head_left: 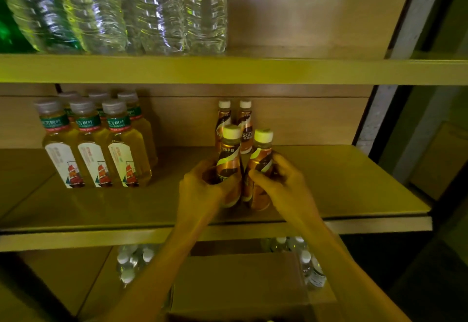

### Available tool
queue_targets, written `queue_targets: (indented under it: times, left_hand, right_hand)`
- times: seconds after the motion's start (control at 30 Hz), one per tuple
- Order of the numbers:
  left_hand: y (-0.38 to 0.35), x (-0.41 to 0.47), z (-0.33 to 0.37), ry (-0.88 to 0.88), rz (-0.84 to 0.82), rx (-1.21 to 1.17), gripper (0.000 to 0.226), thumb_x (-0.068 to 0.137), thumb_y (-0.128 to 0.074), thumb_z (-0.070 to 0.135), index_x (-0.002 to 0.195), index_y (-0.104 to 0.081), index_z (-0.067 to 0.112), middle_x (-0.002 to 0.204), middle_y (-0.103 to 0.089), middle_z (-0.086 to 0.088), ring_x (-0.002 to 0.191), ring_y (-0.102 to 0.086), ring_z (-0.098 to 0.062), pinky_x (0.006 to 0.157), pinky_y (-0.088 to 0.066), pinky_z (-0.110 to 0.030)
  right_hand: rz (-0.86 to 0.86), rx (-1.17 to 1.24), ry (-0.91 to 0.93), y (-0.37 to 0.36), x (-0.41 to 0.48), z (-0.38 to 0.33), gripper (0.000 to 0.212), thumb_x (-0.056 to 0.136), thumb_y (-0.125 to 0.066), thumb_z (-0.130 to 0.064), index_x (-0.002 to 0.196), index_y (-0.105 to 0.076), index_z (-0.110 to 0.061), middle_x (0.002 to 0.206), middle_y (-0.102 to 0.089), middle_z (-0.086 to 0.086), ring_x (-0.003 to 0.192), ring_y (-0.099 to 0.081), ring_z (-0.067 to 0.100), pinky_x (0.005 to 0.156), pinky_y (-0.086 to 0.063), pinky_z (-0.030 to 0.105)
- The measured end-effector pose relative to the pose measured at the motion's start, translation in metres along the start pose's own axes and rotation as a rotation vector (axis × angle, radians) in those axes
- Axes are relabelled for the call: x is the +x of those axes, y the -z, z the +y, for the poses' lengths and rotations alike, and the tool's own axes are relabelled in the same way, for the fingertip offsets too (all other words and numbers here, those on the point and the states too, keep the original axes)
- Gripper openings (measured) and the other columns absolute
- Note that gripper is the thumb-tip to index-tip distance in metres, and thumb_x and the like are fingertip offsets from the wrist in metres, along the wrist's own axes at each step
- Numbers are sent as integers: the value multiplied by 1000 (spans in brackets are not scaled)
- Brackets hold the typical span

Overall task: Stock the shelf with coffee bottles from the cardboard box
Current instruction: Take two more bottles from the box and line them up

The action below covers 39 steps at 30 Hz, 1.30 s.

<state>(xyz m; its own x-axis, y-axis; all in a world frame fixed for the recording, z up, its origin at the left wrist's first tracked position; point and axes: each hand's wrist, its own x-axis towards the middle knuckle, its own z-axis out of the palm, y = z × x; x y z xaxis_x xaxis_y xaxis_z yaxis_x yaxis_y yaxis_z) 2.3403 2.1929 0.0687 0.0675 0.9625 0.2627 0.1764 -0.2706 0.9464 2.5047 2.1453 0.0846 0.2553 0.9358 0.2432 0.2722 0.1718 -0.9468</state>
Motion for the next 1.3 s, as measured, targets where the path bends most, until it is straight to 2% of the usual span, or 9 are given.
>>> queue_targets:
  times: [0.23, 0.37, 0.43, 0.53, 0.63, 0.77, 1.1, 1.2, 1.3]
  left_hand:
    - [-7, -8, -18, -69, 19, -37, 52, 79, -81, 28, 128, -63, 30, 108, -72, 16, 97, -67, 7, 78, -58, -19]
    - [-4, -7, -23, -45, -86, -22, 61, 75, -85, 25, 127, -55, 34, 109, -66, 23, 100, -62, 14, 72, -53, -8]
    - [0, -4, -28, -28, -152, 27, 67, 75, -86, 23, 133, -53, 33, 117, -67, 19, 109, -63, 3, 81, -56, -18]
    - [5, -3, -31, -56, -156, 104, 74, 73, -87, 23, 138, -51, 30, 122, -68, 14, 112, -64, -3, 91, -55, -24]
    - [4, -7, -27, -92, -123, 158, 73, 72, -88, 27, 137, -54, 27, 117, -69, 16, 104, -64, 5, 81, -50, -11]
    - [0, -14, -25, -101, -67, 202, 66, 72, -87, 27, 131, -58, 27, 99, -64, 26, 83, -57, 24, 68, -45, 1]
    - [-9, -4, -26, -56, -56, 258, 56, 78, -82, 25, 128, -57, 24, 101, -66, 17, 86, -62, 3, 61, -43, -7]
    - [-13, 14, -28, -11, -79, 273, 45, 80, -80, 21, 120, -59, 22, 96, -67, 14, 82, -65, -2, 56, -43, -11]
    - [-17, 38, -30, 3, -104, 303, 27, 83, -78, 20, 106, -63, 21, 89, -70, 9, 71, -64, -1, 49, -41, -11]
  right_hand:
    - [12, -26, -15, -5, 3, 23, 45, 84, -74, -38, 127, -60, -37, 116, -70, -17, 114, -62, 4, 102, -51, 42]
    - [-100, -15, -89, 2, 2, 29, 84, 61, -82, -63, 136, -50, -43, 130, -63, -17, 126, -55, 8, 107, -46, 46]
    - [-166, -50, -127, 8, 3, 32, 73, 67, -87, -39, 127, -48, -52, 126, -63, -17, 128, -53, 8, 110, -44, 46]
    - [-193, -109, -147, 11, 7, 33, 71, 81, -74, 2, 111, -44, -54, 111, -60, -24, 121, -54, 6, 112, -43, 45]
    - [-97, -160, -167, 1, 7, 36, 60, 78, -81, -16, 116, -51, -52, 118, -64, -18, 119, -58, 9, 106, -48, 47]
    - [137, -266, -97, -20, 0, 45, 75, 68, -85, -46, 129, -42, -41, 129, -55, -9, 122, -55, 16, 99, -52, 47]
    - [56, -258, -86, -19, 6, 54, 69, 83, -78, -33, 142, -43, -28, 133, -60, -5, 124, -56, 16, 103, -49, 44]
    - [26, -300, -86, -18, 22, 52, 61, 86, -75, -31, 139, -45, -24, 128, -63, -2, 109, -63, 15, 89, -56, 30]
    - [-3, -314, -97, -20, 46, 52, 50, 90, -70, -29, 134, -47, -21, 114, -65, -1, 74, -63, 2, 49, -48, 11]
